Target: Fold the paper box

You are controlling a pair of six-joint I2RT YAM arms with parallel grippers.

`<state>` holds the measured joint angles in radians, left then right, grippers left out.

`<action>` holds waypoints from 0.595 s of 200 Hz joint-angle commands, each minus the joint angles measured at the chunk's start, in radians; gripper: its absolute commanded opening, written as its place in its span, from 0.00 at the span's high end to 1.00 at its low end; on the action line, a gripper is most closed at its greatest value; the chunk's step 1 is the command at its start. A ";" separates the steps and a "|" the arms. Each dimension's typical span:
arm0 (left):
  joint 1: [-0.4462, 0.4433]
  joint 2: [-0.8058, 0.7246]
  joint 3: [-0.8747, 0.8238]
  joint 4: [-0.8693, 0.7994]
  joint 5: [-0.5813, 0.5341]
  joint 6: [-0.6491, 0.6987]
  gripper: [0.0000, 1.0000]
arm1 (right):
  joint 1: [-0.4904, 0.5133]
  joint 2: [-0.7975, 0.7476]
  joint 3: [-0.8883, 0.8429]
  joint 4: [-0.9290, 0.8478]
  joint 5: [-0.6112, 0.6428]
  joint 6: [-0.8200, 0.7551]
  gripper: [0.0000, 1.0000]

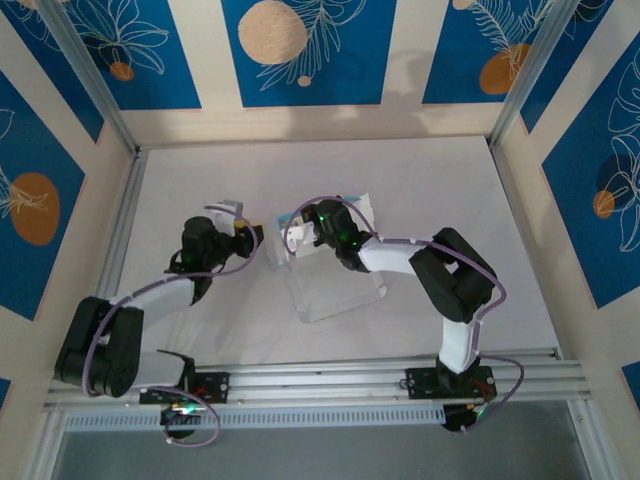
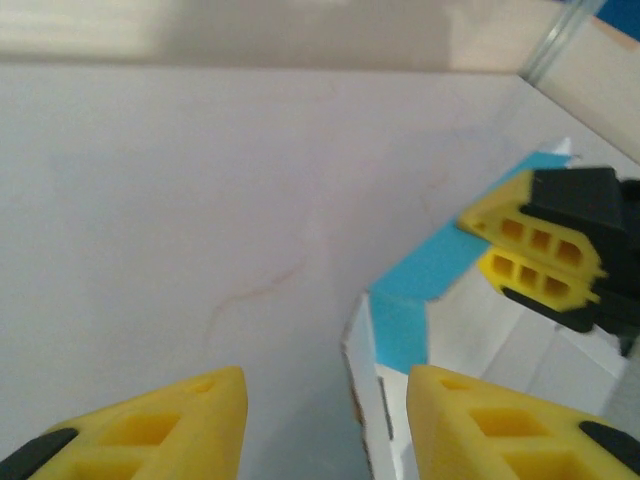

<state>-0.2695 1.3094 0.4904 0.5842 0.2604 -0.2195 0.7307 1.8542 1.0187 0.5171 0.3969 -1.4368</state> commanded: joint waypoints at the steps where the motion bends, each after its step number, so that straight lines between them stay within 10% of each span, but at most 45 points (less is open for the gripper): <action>1: 0.003 -0.027 -0.015 0.034 -0.112 0.045 0.55 | 0.009 -0.050 -0.018 0.140 0.000 -0.060 1.00; 119: 0.013 -0.051 -0.006 0.053 -0.173 0.072 0.56 | 0.013 0.079 0.007 0.274 0.030 -0.053 1.00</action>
<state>-0.2661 1.2900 0.4778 0.6010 0.1196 -0.1902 0.7406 1.8988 1.0077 0.7696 0.4198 -1.5120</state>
